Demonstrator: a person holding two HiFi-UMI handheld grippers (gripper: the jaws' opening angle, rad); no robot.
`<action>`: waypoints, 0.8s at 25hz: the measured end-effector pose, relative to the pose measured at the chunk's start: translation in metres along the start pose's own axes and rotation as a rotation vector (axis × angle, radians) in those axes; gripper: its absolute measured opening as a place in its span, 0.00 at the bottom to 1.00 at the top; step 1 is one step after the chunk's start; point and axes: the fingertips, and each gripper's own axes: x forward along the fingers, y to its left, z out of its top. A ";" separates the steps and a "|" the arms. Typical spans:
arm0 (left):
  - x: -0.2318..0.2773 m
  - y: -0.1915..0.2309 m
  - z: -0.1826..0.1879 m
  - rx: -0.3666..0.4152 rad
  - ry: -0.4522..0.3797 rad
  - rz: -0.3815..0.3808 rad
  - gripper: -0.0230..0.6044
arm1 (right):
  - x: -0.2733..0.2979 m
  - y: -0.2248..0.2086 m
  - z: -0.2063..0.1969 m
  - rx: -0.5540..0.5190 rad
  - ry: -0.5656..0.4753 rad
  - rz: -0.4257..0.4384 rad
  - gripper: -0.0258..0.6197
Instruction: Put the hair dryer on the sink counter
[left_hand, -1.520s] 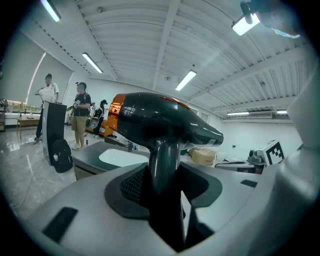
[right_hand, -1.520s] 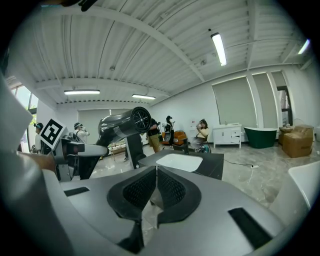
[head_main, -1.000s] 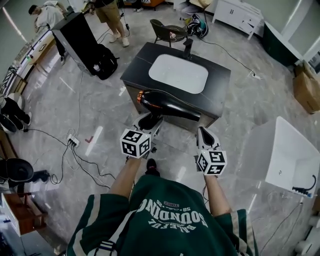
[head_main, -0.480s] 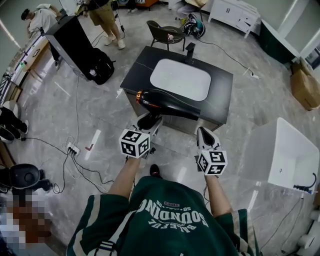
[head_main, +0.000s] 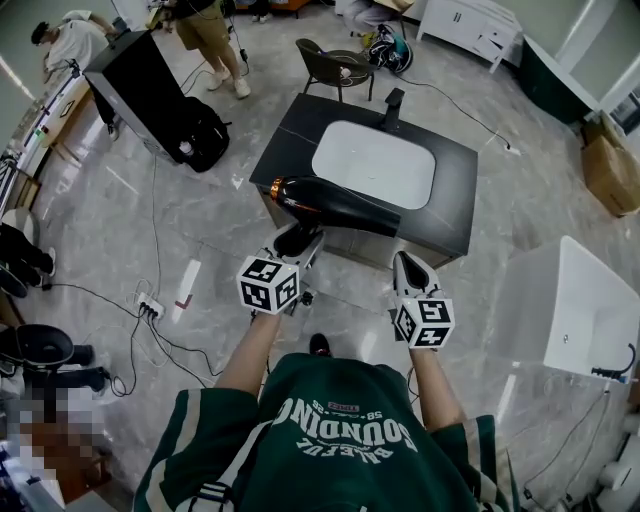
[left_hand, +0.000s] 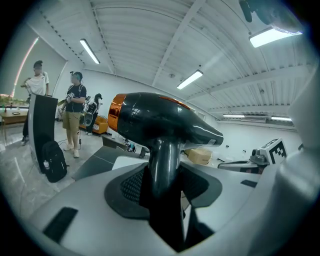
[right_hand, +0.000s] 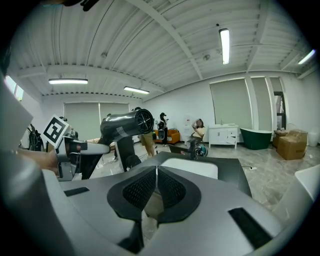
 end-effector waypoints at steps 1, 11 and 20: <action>-0.001 0.006 0.001 0.000 0.000 0.000 0.34 | 0.004 0.004 0.001 -0.002 0.000 0.001 0.11; -0.008 0.048 0.010 -0.019 -0.017 0.034 0.34 | 0.019 0.018 0.000 -0.019 0.012 -0.003 0.11; 0.017 0.067 0.009 -0.032 -0.001 0.030 0.34 | 0.047 0.003 0.003 -0.004 0.002 -0.012 0.11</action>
